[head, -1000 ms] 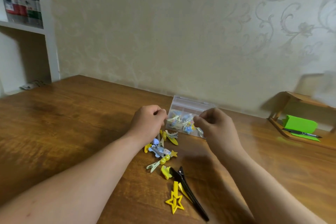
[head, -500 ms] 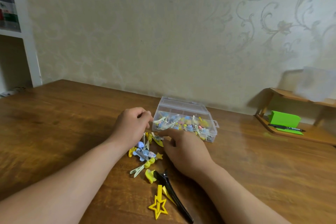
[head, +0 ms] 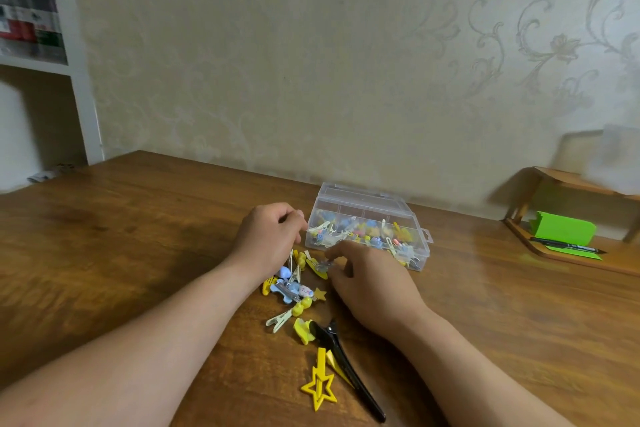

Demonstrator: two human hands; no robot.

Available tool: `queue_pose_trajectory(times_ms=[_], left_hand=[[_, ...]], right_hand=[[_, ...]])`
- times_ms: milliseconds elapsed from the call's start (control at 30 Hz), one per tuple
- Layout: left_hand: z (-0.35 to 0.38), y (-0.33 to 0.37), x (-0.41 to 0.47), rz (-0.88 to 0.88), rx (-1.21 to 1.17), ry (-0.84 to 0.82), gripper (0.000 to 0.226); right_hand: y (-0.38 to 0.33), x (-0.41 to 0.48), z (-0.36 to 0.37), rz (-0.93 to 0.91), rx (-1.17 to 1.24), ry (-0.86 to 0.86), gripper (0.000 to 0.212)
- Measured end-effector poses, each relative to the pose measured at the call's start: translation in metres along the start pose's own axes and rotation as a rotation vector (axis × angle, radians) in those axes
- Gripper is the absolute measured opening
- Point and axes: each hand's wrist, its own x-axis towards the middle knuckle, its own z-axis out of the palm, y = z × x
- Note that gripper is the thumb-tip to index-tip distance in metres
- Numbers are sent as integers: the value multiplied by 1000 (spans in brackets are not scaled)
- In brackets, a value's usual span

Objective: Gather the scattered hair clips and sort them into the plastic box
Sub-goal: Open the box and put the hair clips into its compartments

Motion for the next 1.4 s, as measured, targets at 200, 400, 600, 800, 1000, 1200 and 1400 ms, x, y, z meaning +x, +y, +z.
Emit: queue_pose_trajectory(times_ms=[200, 400, 600, 800, 1000, 1200, 1400], left_hand=[[0, -1, 1, 3, 7, 0, 32], [0, -2, 2, 2, -1, -5, 33], [-1, -3, 3, 1, 2, -2, 34], [0, -3, 4, 6, -13, -3, 33], [-1, -5, 5, -6, -52, 17, 35], [-8, -4, 10, -139, -251, 222, 30], [-8, -6, 12, -181, -289, 224, 28]], right_hand=[[2, -1, -3, -17, 18, -11, 14], [4, -3, -8, -51, 16, -29, 8], [12, 0, -18, 25, 145, 120, 4], [17, 43, -41, 86, 280, 200, 10], [6, 92, -47, 118, 135, -28, 6], [3, 104, -35, 105, 97, -134, 11], [5, 106, -33, 140, 84, -164, 6]])
